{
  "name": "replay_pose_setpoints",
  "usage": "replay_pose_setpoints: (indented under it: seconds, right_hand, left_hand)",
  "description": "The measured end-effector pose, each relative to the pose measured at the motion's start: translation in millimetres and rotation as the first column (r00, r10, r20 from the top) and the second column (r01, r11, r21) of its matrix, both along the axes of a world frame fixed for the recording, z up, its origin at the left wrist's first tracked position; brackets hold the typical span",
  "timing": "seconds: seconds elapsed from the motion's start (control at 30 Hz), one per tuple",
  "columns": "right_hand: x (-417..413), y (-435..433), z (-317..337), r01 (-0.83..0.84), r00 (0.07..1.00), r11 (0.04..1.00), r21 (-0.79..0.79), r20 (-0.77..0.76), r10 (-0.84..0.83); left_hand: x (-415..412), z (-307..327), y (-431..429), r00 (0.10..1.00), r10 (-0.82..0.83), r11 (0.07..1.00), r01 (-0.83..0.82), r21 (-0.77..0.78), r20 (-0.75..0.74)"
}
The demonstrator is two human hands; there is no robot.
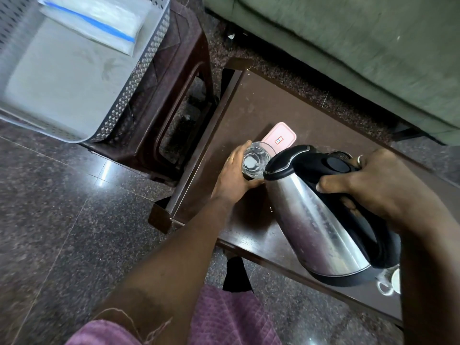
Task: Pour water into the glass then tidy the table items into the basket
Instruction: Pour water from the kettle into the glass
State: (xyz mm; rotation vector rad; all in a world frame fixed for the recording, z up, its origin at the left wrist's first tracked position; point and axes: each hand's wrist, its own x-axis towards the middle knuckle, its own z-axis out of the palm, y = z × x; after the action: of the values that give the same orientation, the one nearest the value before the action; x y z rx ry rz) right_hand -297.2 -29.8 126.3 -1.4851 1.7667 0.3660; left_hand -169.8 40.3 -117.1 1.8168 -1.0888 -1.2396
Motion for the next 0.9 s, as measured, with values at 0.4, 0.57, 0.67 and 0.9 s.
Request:
replay_pose_setpoints:
  seconds: [0.4,0.57,0.67,0.9]
  right_hand:
    - [2.4,-1.7,2.1,0.008,1.0,1.0,0.019,-0.006,-0.008]
    - [3.9,-2.9,1.7,0.002,1.0,1.0,0.03,0.0,-0.002]
    - [4.2,-3.4,2.1,0.002,1.0,1.0,0.026,0.012,-0.002]
    - [4.4,-3.8,0.7,-0.003,1.0,1.0,0.029,0.027,0.003]
  left_hand:
    - [-1.9,-2.1,0.7,1.0,0.024,1.0,-0.024,-0.01,-0.001]
    - [-2.2,-3.6,1.5,0.999,0.035,0.999,-0.035,-0.009,-0.016]
    - [-2.6,-4.8,1.8,0.999,0.044,0.999,-0.044,-0.018,-0.021]
    - [-2.9,-5.9,2.0,0.999,0.039,0.999,-0.039,-0.018,-0.005]
